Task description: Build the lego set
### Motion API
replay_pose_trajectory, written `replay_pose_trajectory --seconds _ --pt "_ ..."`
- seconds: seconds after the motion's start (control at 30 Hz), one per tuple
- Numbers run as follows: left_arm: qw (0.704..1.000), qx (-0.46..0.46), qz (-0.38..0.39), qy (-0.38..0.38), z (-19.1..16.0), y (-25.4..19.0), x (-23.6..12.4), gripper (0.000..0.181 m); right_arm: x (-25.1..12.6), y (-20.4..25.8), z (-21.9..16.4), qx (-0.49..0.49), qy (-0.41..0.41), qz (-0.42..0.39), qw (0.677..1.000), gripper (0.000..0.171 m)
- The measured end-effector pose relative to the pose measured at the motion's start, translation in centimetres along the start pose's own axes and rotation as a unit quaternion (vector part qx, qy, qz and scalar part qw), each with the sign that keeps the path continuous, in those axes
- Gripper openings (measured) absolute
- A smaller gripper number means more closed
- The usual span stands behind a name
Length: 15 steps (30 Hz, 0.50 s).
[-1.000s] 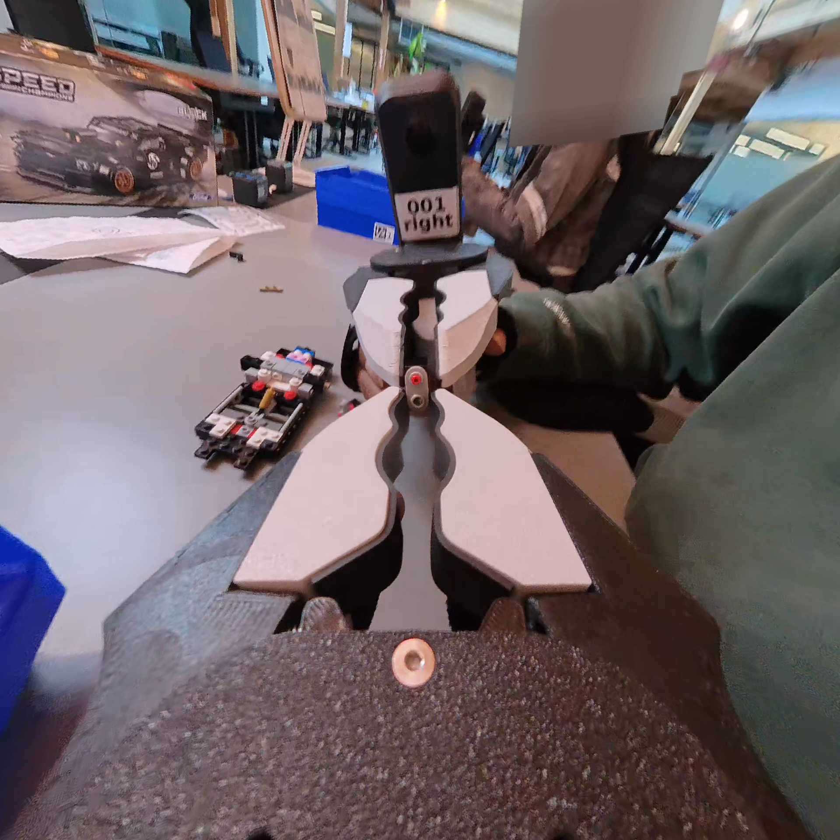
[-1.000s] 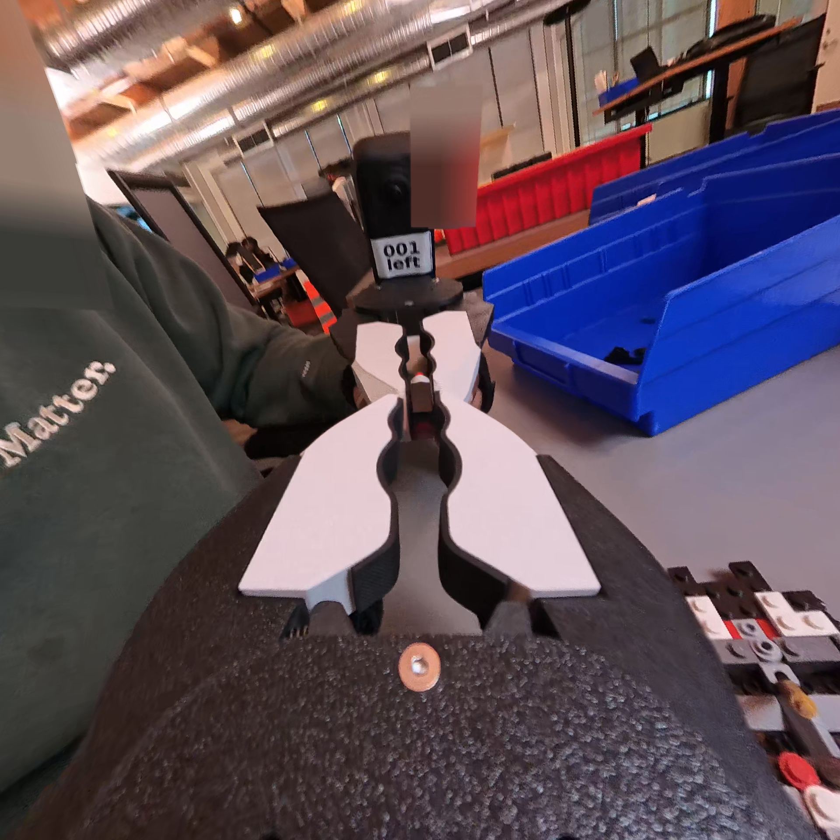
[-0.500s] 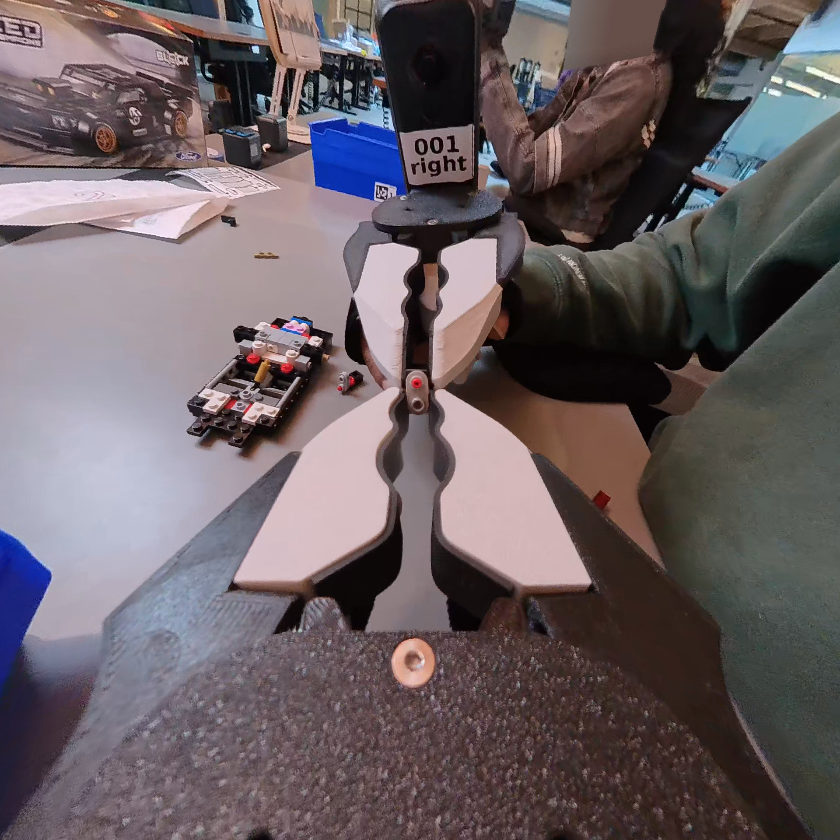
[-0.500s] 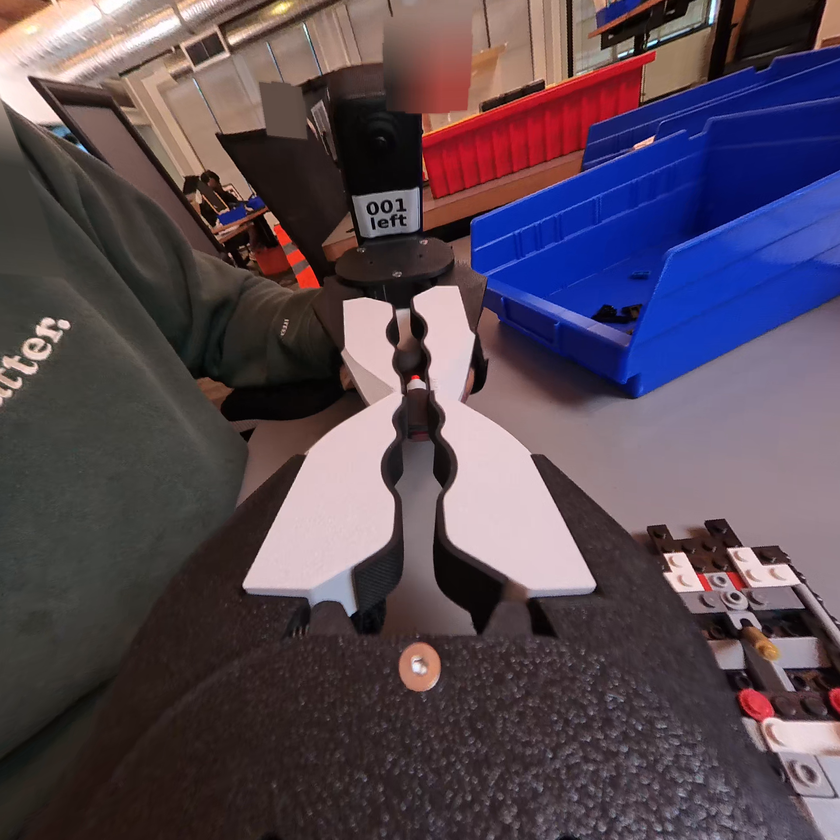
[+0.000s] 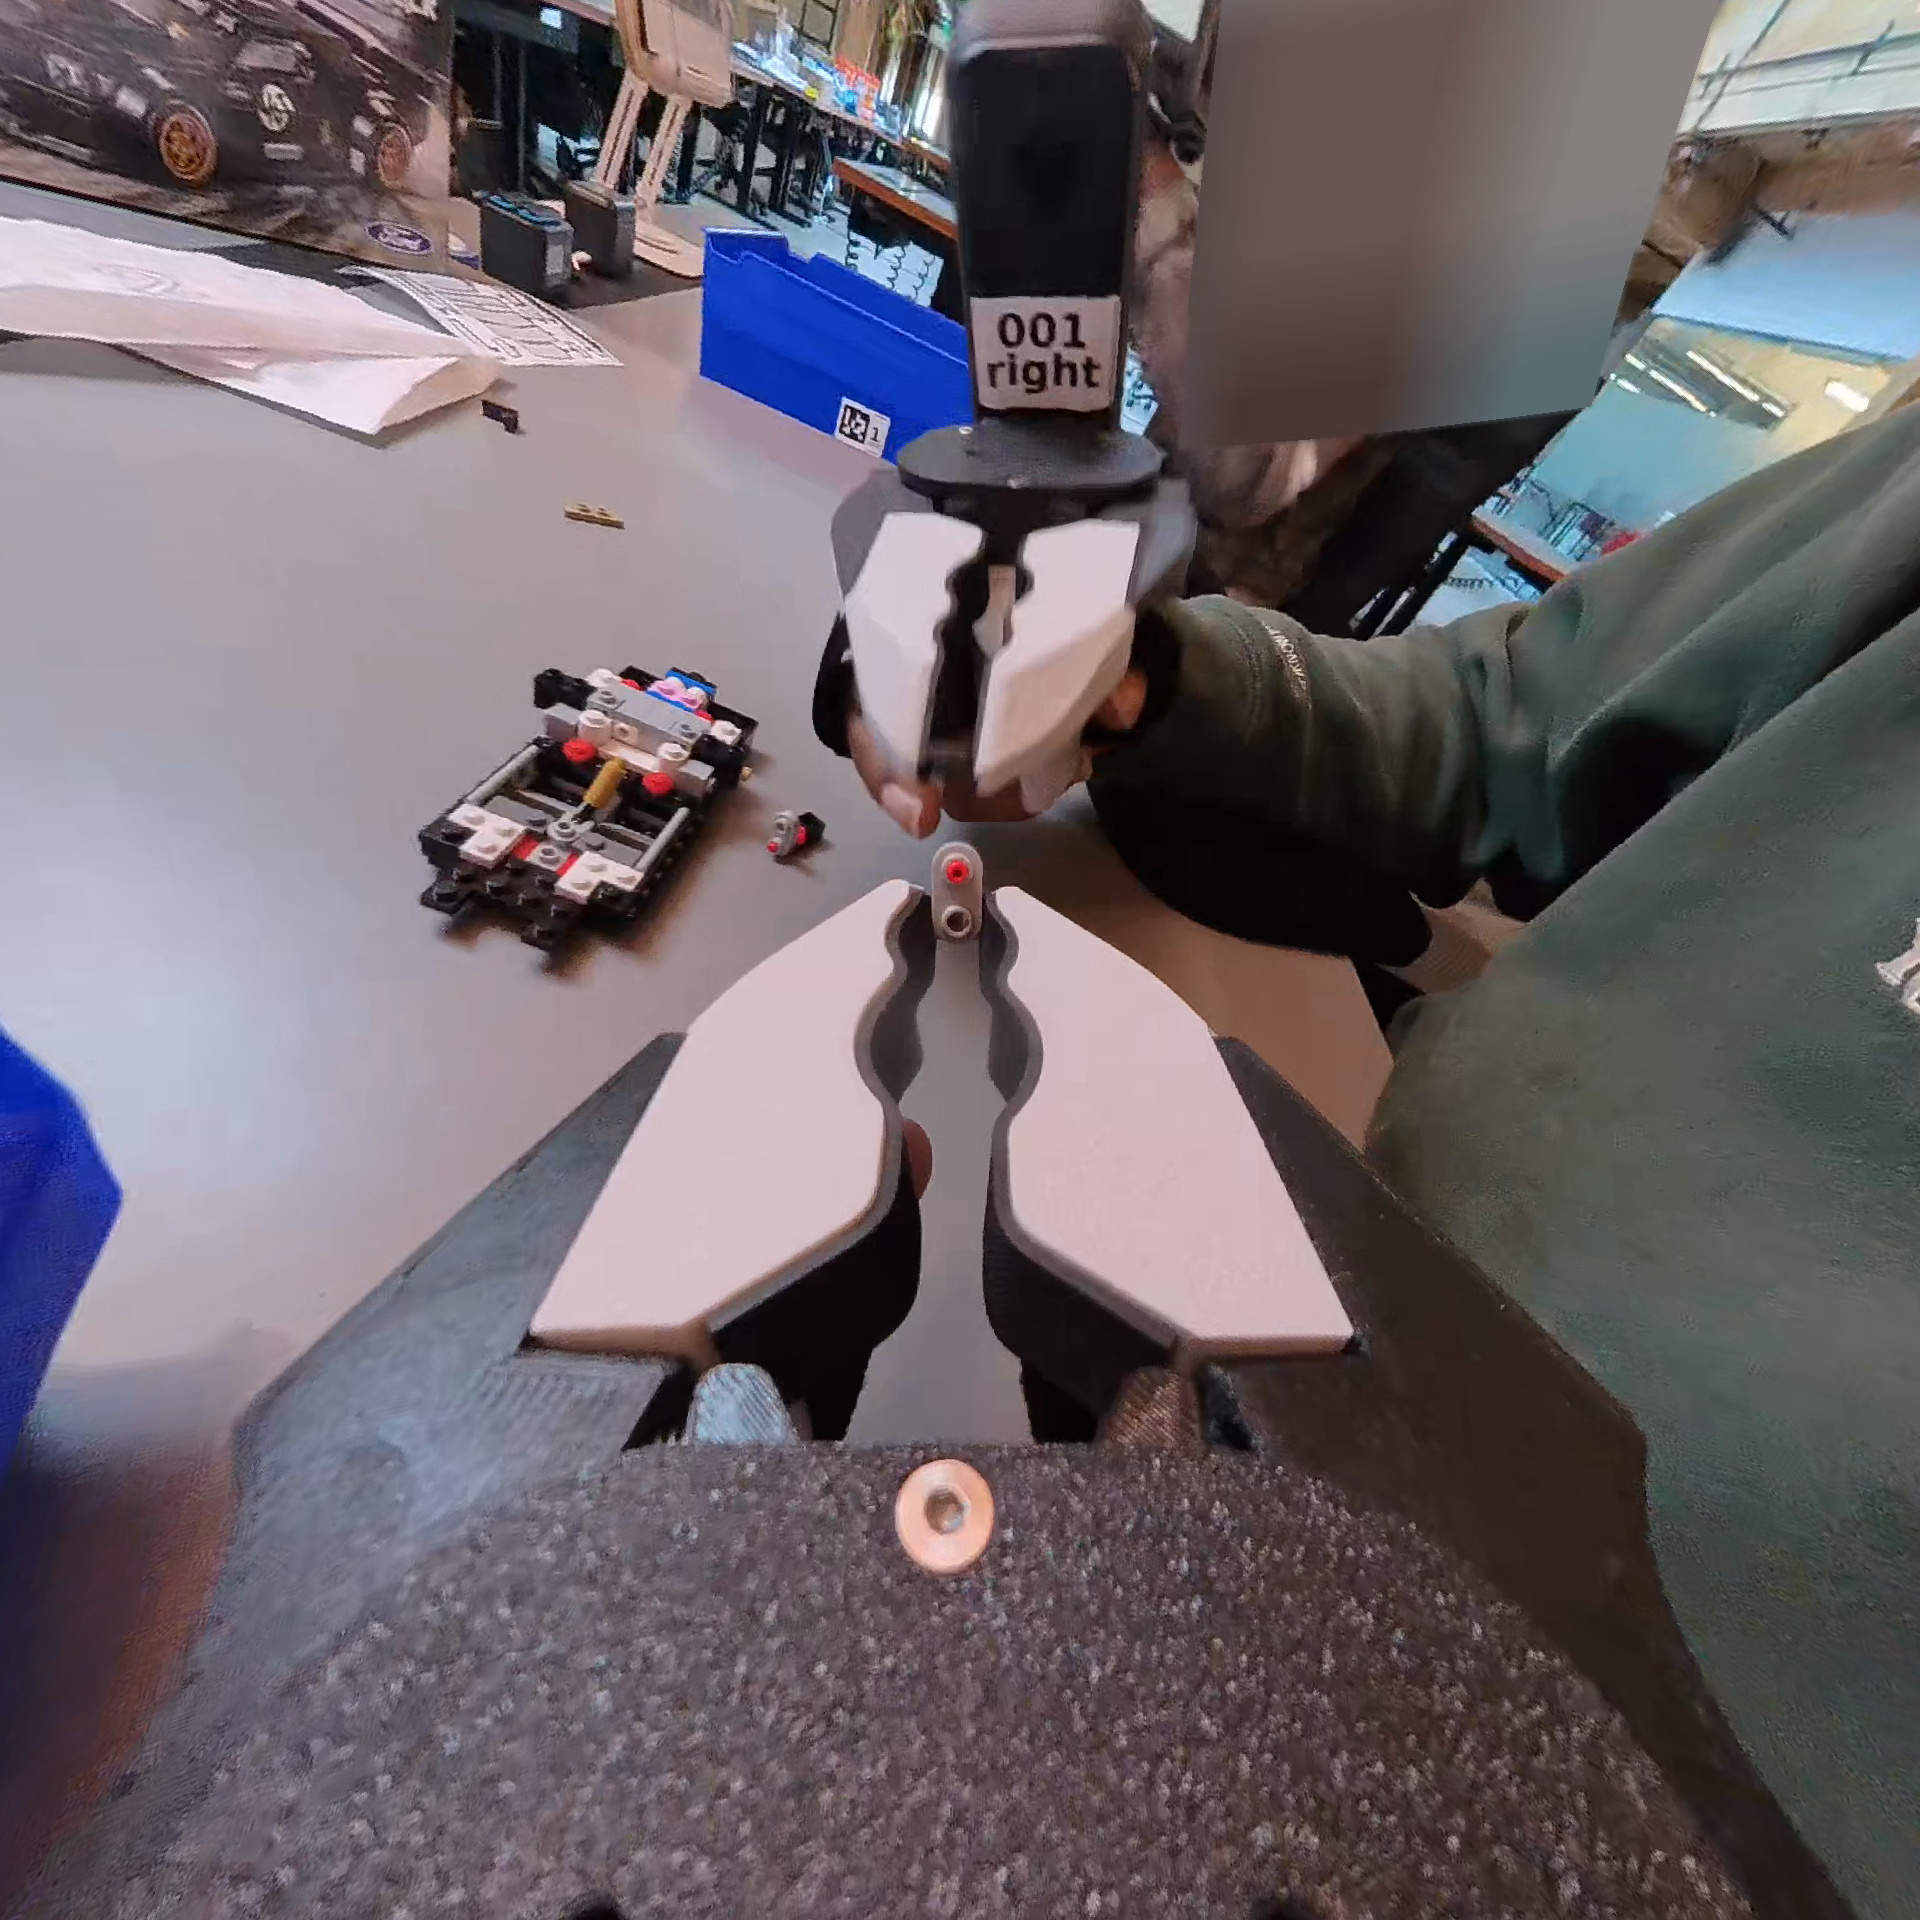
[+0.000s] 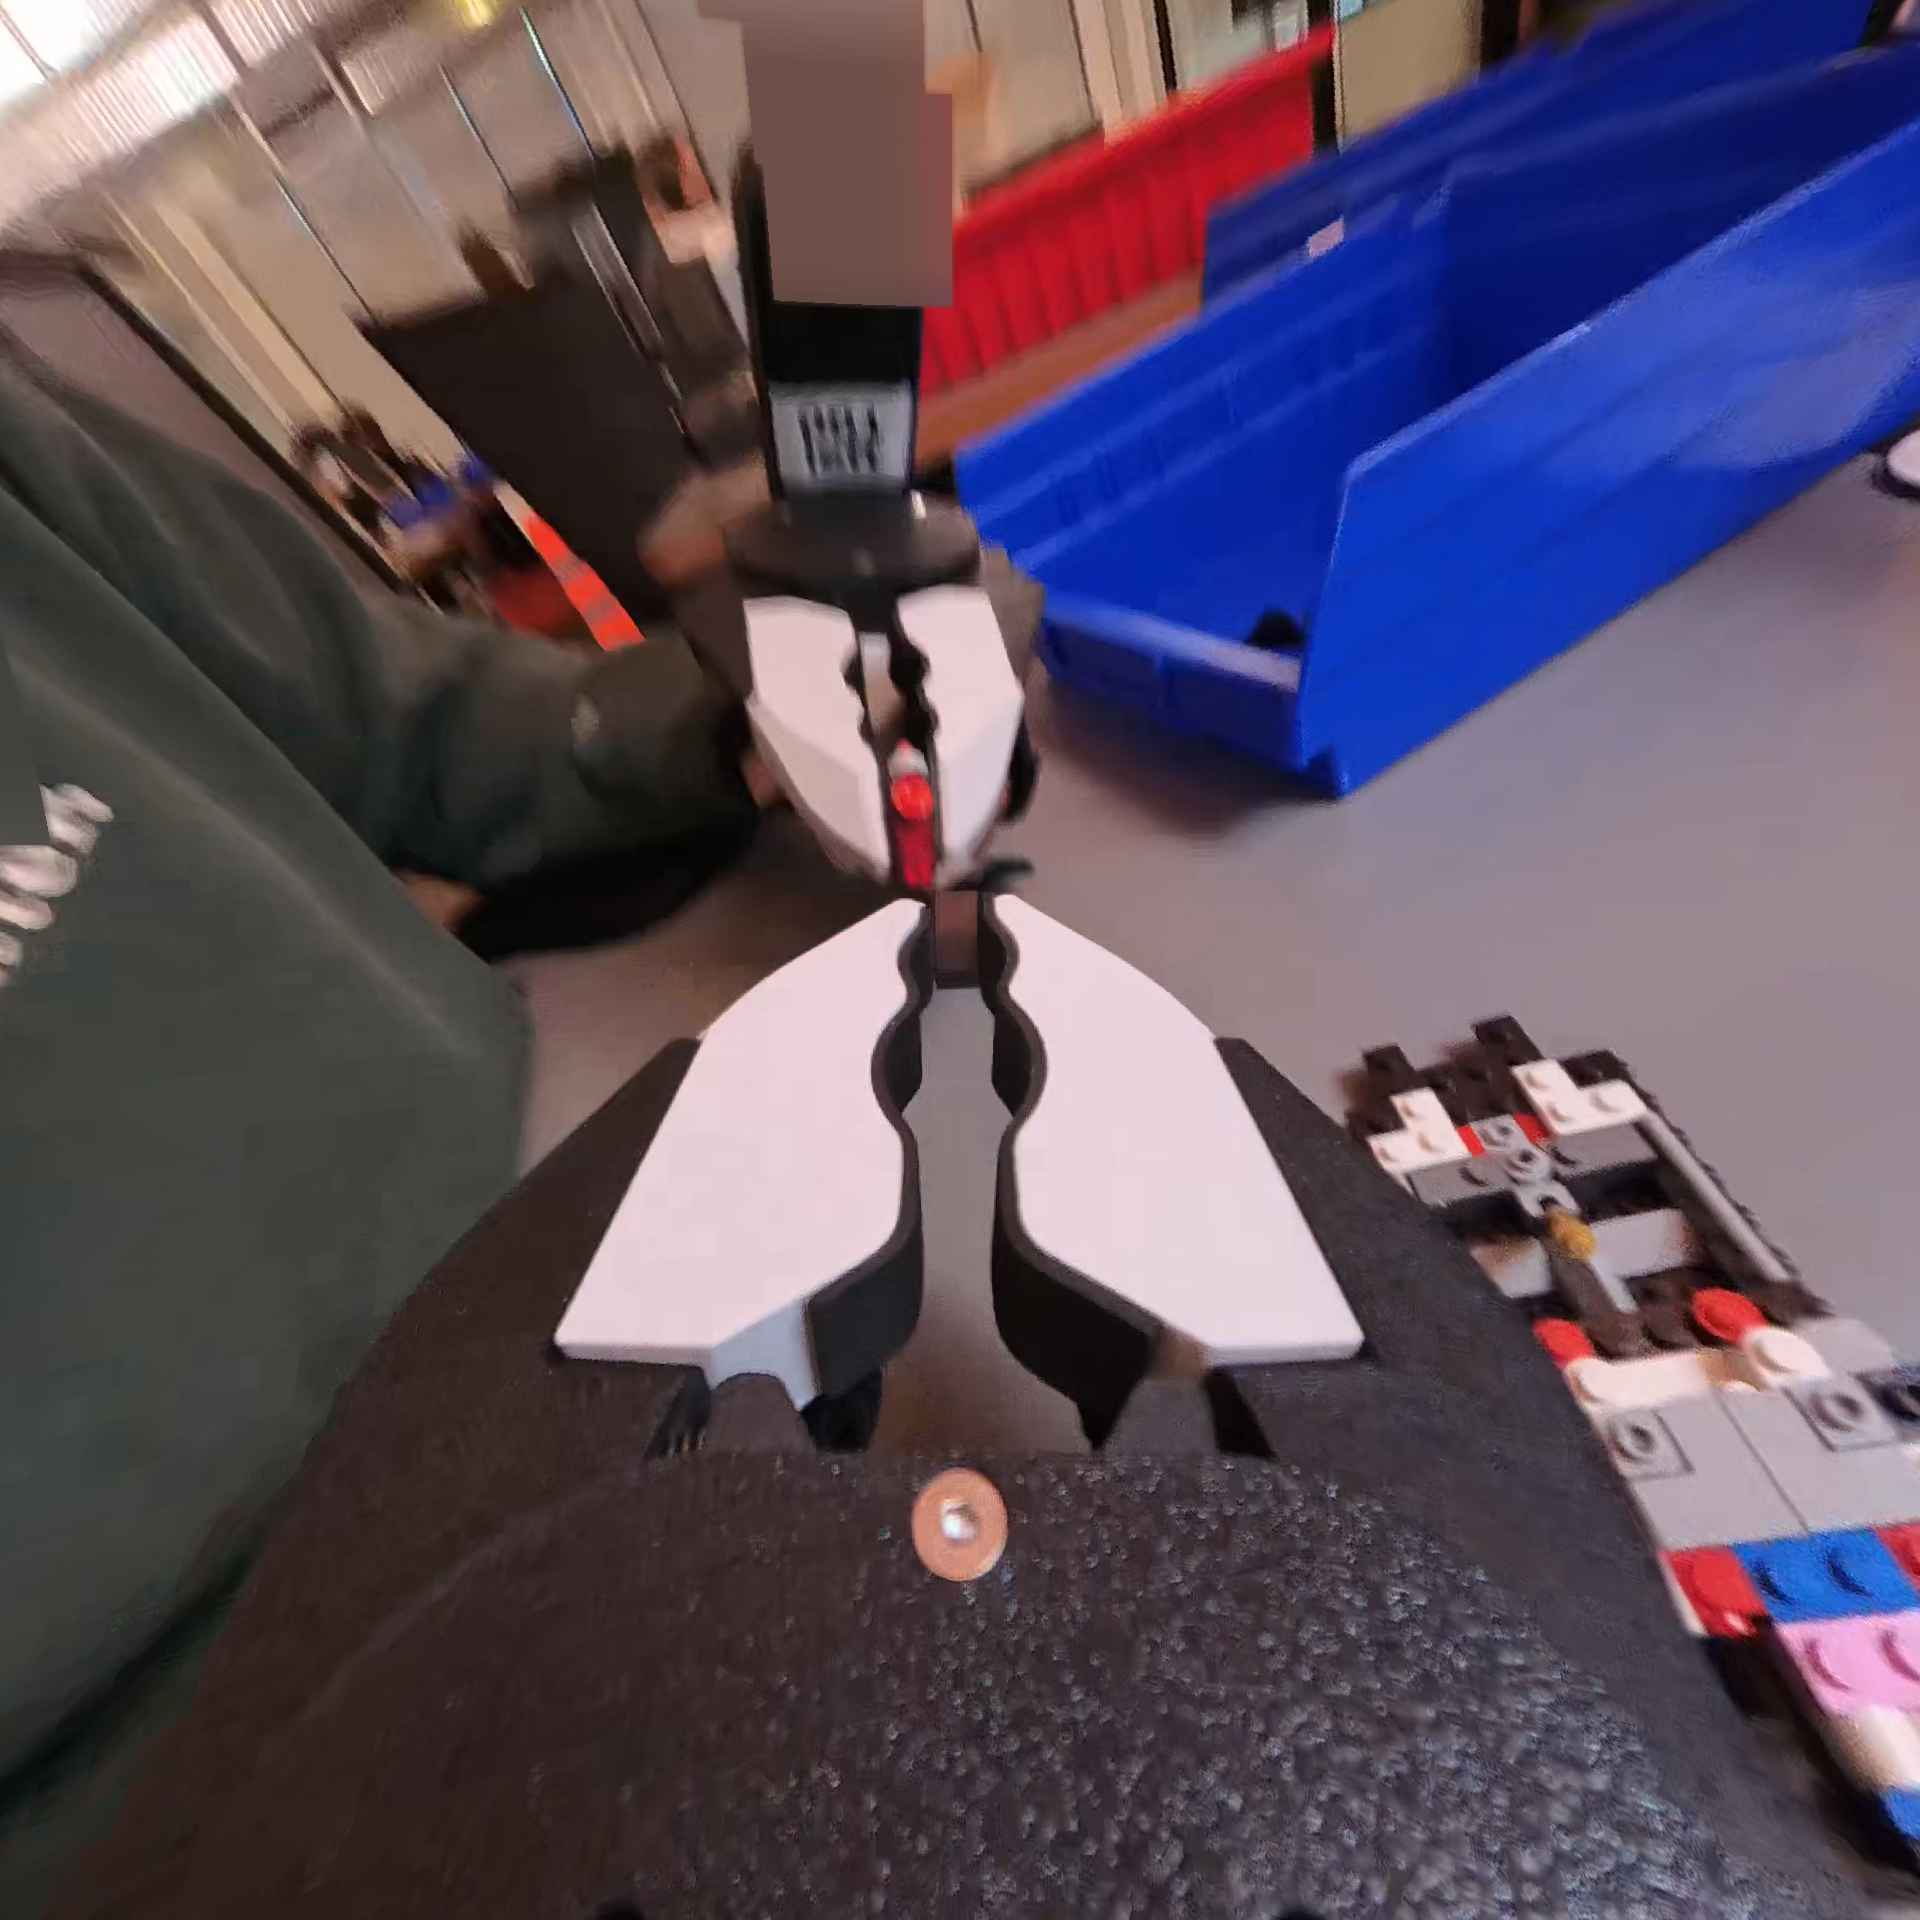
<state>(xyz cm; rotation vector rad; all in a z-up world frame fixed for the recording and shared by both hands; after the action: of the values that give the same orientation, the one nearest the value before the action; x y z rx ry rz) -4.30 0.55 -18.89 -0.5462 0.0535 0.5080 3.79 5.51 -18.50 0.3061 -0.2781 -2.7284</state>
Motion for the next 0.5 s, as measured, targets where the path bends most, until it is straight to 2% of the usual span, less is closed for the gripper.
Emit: replay_pose_trajectory --seconds 0.17,0.23,0.3,0.43,0.5 --pt "1.000 -0.006 -0.012 -0.002 0.0 -0.1 -0.3 0.009 2.2 0.6 -4.1 -0.129 0.166 -0.021 0.977 0.008" --pt "1.000 -0.007 -0.011 0.004 -0.3 0.0 -0.2 0.009 2.7 0.9 -4.8 -0.162 0.194 -0.028 0.967 0.021" --pt "1.000 -0.006 -0.010 0.007 -0.4 0.0 -0.1 0.008 2.7 1.3 -4.5 -0.161 0.178 -0.021 0.971 0.030" --pt "1.000 0.003 -0.007 0.017 -0.6 0.0 0.0 0.008 1.8 1.6 -1.5 -0.115 0.078 -0.008 0.990 0.035" --pt "1.000 0.008 -0.008 0.024 -0.8 -0.2 0.2 0.008 1.4 1.6 -0.8 -0.098 0.053 -0.004 0.994 0.035"
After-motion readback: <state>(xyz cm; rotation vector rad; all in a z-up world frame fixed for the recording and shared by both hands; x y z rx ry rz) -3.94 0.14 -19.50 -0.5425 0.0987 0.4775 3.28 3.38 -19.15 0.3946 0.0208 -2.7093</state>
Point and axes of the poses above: each gripper's, where its closed fingertips meet, x out along the fingers, z out of its top, y = z × x across the jaws, the point moved 4 cm from there along -x, back along the fingers, and after that the axes turned 7 degrees about -x, right-handed, at the moved point
